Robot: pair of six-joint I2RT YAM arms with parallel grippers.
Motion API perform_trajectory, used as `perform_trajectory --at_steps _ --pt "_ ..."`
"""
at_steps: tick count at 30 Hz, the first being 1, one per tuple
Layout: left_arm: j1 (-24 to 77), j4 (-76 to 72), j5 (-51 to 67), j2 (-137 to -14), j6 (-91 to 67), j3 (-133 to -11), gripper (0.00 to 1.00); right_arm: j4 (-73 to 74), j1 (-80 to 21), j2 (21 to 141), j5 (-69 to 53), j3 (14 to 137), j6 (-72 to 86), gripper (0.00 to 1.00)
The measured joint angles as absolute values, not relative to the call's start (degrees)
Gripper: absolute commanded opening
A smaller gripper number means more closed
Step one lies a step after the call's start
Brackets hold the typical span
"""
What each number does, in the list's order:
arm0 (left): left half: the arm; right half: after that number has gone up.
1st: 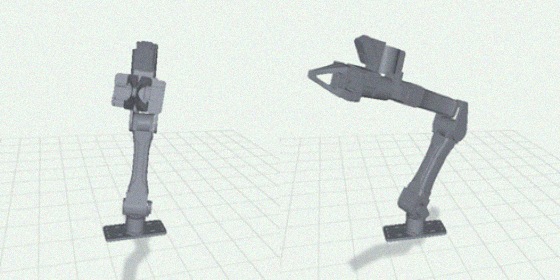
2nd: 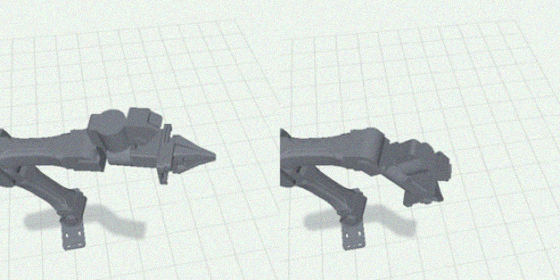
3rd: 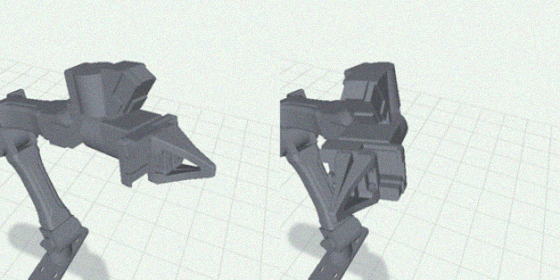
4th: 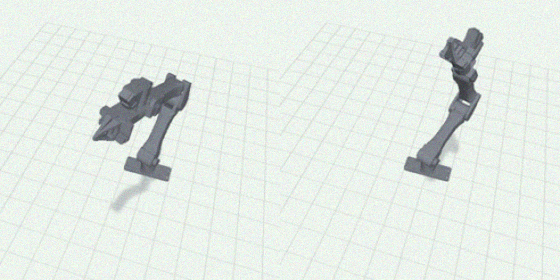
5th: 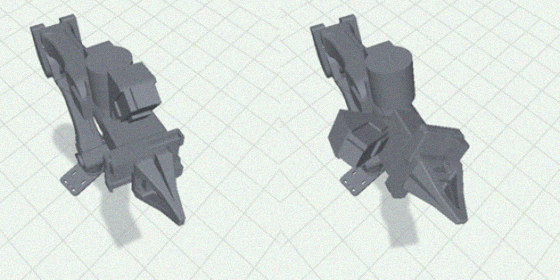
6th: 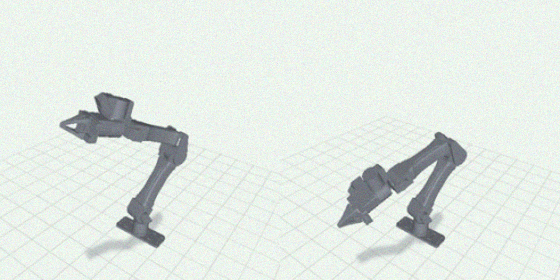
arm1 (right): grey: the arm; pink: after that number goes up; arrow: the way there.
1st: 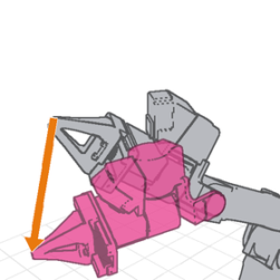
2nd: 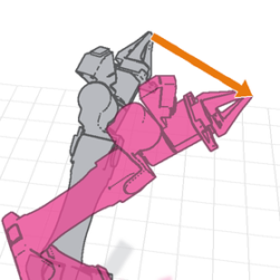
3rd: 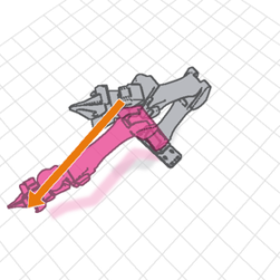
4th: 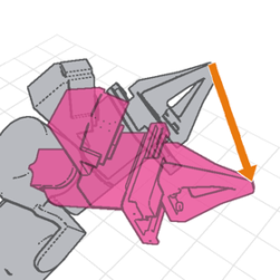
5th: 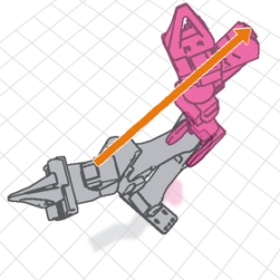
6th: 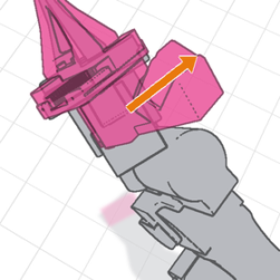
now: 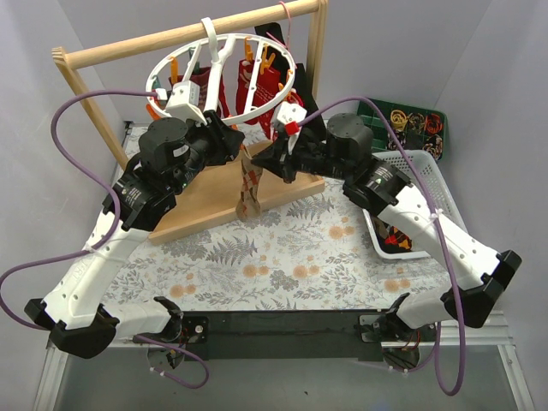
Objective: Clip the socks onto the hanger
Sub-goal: Clamp the sock onto the hanger.
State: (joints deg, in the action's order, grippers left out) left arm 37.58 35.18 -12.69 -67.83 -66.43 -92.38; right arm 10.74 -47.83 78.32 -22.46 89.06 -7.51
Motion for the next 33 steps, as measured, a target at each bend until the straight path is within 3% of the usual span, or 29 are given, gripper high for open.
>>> perform_trajectory --at_steps 16,33 --pt "37.63 35.27 -14.79 -67.90 -66.50 -92.18 0.00 13.34 -52.69 83.05 -13.45 93.47 -12.71 0.01" --pt "37.63 35.51 -17.37 -68.18 -65.39 -91.42 0.00 13.67 -52.80 83.15 -11.88 94.28 -12.88 0.01"
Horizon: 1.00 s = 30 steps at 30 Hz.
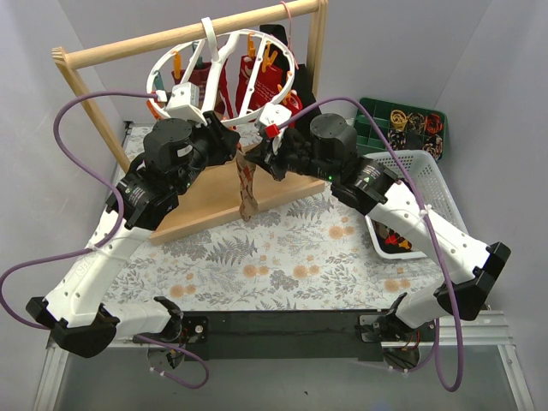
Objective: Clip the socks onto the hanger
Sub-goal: Clamp the sock onto the hanger.
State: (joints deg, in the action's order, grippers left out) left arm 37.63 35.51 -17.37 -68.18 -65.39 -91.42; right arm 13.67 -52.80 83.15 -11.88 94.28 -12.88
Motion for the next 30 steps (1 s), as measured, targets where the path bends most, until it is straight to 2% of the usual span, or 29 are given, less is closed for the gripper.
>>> perform_trajectory --at_steps 30 --pt "37.60 36.05 -17.41 -69.45 -65.41 -91.39 0.00 13.56 -54.06 84.93 -7.35 96.99 -15.53 0.01"
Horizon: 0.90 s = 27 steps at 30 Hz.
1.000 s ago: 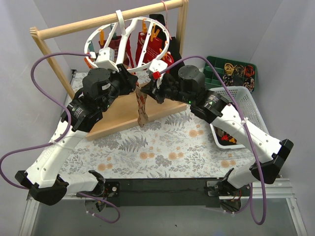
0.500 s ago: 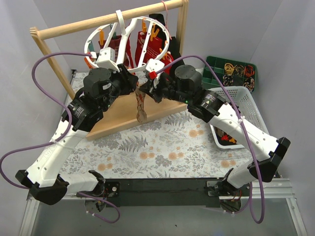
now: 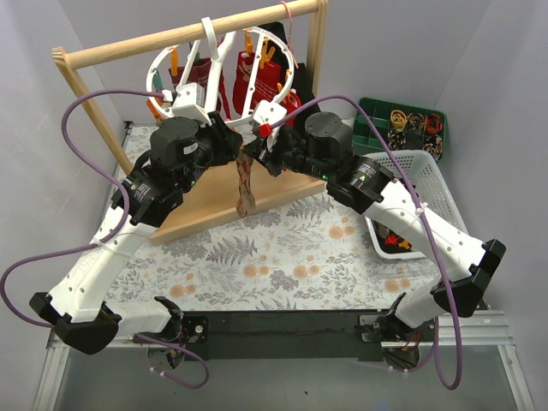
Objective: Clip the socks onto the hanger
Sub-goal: Clamp the sock onto the hanger, then open the clamp at the hanger.
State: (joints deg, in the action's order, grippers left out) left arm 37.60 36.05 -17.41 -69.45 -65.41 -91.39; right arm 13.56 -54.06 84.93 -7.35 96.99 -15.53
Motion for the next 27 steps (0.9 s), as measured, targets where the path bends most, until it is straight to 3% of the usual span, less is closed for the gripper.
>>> perform_trajectory --at_steps 5,8,9,16,20,27 --pt "37.63 36.23 -17.39 -69.93 -65.43 -91.42 0.01 13.52 -54.26 84.93 -7.01 97.17 -15.90 0.01" --pt "37.60 36.49 -17.39 -70.00 -65.45 -91.46 0.19 13.47 -54.41 84.93 -6.70 97.21 -16.10 0.01" --pt "37.60 36.49 -17.37 -70.00 -65.45 -91.50 0.33 13.45 -54.48 84.93 -6.57 97.21 -16.19 0.01" --pt "37.54 37.32 -17.69 -69.23 -66.22 -91.57 0.73 12.84 -54.50 84.79 -4.40 96.88 -16.23 0.01" --pt "37.43 37.74 -17.30 -67.46 -67.42 -91.57 0.85 11.81 -54.50 84.79 -2.59 96.51 -15.49 0.01" --pt "37.43 41.08 -15.11 -62.87 -67.85 -92.01 0.91 10.90 -54.50 84.73 3.42 95.85 -14.74 0.01"
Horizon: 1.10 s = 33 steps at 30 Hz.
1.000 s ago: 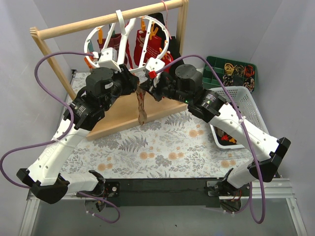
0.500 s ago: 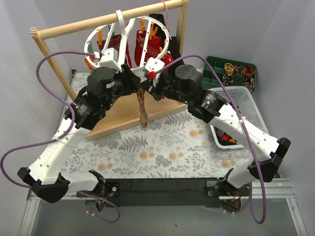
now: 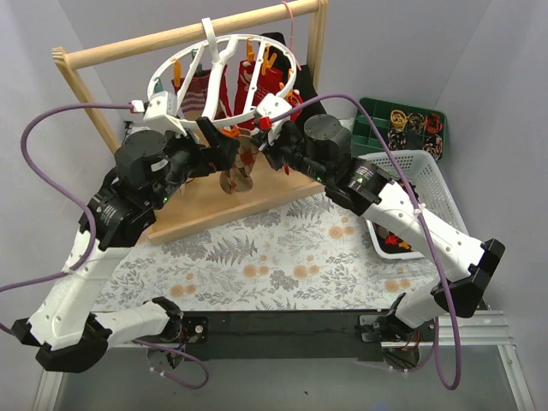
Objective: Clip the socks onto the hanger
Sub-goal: Open the clamp at the hanger.
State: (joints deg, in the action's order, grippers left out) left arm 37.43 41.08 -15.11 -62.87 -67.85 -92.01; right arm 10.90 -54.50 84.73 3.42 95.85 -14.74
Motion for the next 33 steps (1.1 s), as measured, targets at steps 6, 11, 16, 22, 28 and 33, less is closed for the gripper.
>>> perform_trajectory --at_steps 6,11,16,22,28,33 --pt "37.43 43.51 -14.31 -57.95 -66.92 -91.94 0.91 10.94 -53.69 84.68 9.19 95.68 -14.24 0.01" --pt "37.41 44.73 -16.10 -56.29 -66.70 -90.67 0.91 11.07 -50.78 84.47 11.70 95.68 -13.37 0.01" --pt "37.43 46.24 -18.57 -57.76 -66.67 -90.70 0.84 11.49 -47.05 83.13 12.29 94.94 -12.23 0.01" --pt "37.43 46.09 -21.58 -59.33 -67.13 -90.70 0.66 11.90 -44.60 82.19 11.81 93.89 -11.31 0.01" --pt "37.43 42.76 -23.27 -60.90 -67.31 -90.76 0.61 11.99 -44.31 82.06 11.11 93.23 -10.63 0.01" --pt "37.43 40.23 -23.09 -62.87 -66.96 -91.85 0.55 12.21 -44.31 82.00 10.50 92.44 -10.59 0.01"
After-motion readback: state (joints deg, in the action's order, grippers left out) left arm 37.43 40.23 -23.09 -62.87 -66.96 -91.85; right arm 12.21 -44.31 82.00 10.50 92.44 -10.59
